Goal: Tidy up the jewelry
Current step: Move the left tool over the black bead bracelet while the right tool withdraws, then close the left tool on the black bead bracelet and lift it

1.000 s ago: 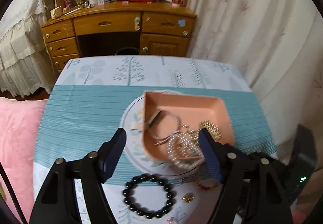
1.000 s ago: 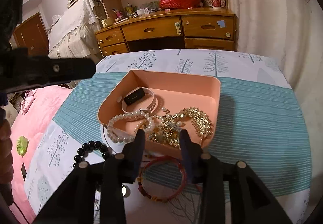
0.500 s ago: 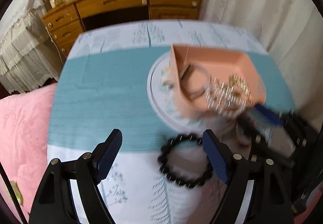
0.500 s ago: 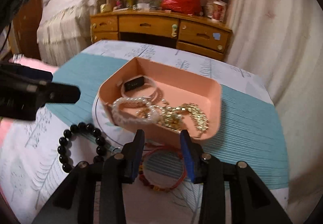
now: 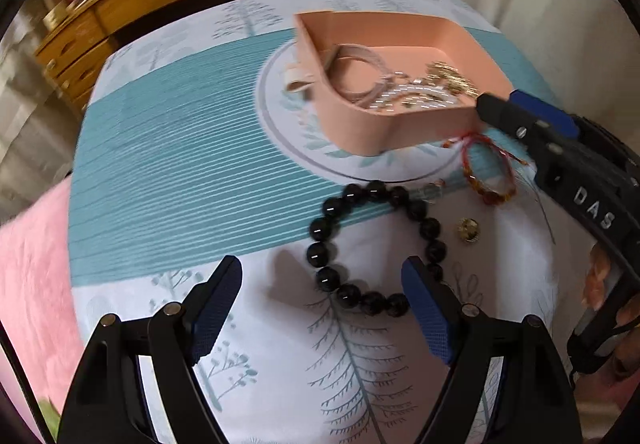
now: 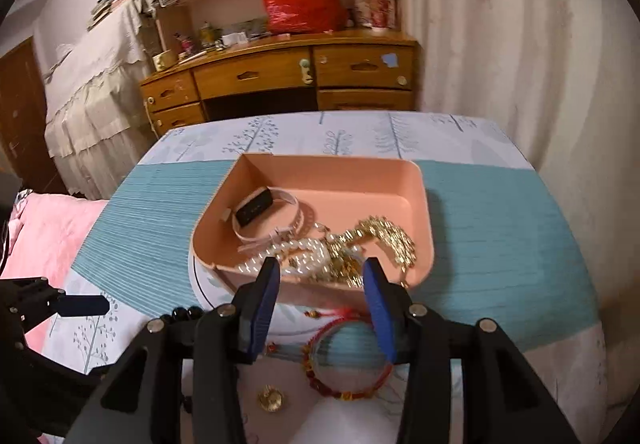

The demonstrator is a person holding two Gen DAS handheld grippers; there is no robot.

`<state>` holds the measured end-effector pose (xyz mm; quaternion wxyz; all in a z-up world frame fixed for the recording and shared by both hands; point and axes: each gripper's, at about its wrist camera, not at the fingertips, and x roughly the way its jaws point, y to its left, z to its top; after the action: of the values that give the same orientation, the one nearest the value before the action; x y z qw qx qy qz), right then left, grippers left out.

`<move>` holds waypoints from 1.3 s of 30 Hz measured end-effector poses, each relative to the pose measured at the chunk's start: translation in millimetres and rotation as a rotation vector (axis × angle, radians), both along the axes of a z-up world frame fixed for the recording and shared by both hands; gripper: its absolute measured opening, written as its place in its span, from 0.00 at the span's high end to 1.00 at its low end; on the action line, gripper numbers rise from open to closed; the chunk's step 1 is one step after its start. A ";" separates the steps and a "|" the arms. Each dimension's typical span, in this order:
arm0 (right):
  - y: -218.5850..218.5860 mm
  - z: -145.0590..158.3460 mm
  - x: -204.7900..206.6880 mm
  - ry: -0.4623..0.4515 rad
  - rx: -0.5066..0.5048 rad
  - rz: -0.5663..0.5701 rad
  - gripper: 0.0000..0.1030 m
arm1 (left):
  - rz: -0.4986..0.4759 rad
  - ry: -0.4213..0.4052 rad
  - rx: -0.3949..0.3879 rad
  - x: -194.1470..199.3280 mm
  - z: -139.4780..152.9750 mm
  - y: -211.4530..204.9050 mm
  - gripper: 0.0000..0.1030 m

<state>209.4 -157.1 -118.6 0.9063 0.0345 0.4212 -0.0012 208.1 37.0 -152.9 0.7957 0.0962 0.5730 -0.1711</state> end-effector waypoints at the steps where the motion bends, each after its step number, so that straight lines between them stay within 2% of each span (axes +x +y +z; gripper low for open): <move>1: 0.0 -1.6 -4.4 0.008 -0.007 -0.007 0.58 | -0.024 -0.004 -0.010 -1.2 -0.2 -1.5 0.22; 8: 9.5 -12.8 -40.7 0.046 -0.026 -0.007 0.58 | -0.243 -0.068 -0.090 -17.0 5.3 -8.8 0.22; 13: 27.7 -20.2 -73.8 0.065 -0.046 0.079 0.58 | -0.425 -0.142 -0.081 -32.8 8.7 -11.1 0.22; 15: 37.7 -22.5 -85.5 0.073 -0.062 0.135 0.58 | -0.486 -0.169 -0.059 -36.7 8.0 -13.1 0.25; 18: 53.4 -27.1 -99.0 0.087 -0.089 0.203 0.58 | -0.558 -0.189 -0.046 -36.0 4.4 -16.6 0.35; 19: 56.7 -28.2 -101.6 0.087 -0.094 0.218 0.59 | -0.570 -0.189 -0.049 -36.2 3.4 -17.2 0.39; 21: 65.6 -30.5 -105.5 0.084 -0.102 0.261 0.66 | -0.577 -0.185 -0.064 -32.1 1.3 -17.5 0.41; 23: 73.0 -32.9 -105.2 0.088 -0.117 0.291 0.78 | -0.582 -0.175 -0.089 -29.8 1.0 -17.6 0.43; 25: 81.8 -35.6 -103.5 0.089 -0.150 0.322 0.84 | -0.588 -0.171 -0.097 -28.3 -0.4 -21.5 0.46; 27: 85.8 -36.7 -103.2 0.075 -0.172 0.334 0.84 | -0.603 -0.177 -0.085 -32.2 -1.4 -25.7 0.48; 29: 86.8 -37.8 -99.6 0.079 -0.168 0.328 0.84 | -0.620 -0.174 -0.072 -35.3 -3.2 -28.3 0.58; 32: 87.2 -38.8 -95.9 0.084 -0.149 0.324 0.84 | -0.647 -0.169 -0.042 -40.5 -8.3 -31.9 0.63; 39: 88.2 -41.6 -91.1 0.109 -0.150 0.346 0.86 | -0.646 -0.118 -0.058 -36.4 -16.2 -31.3 0.70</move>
<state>118.3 -68.9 -160.2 0.8689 -0.1061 0.4680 0.1213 171.7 5.7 -169.1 0.7347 0.2598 0.4606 -0.4249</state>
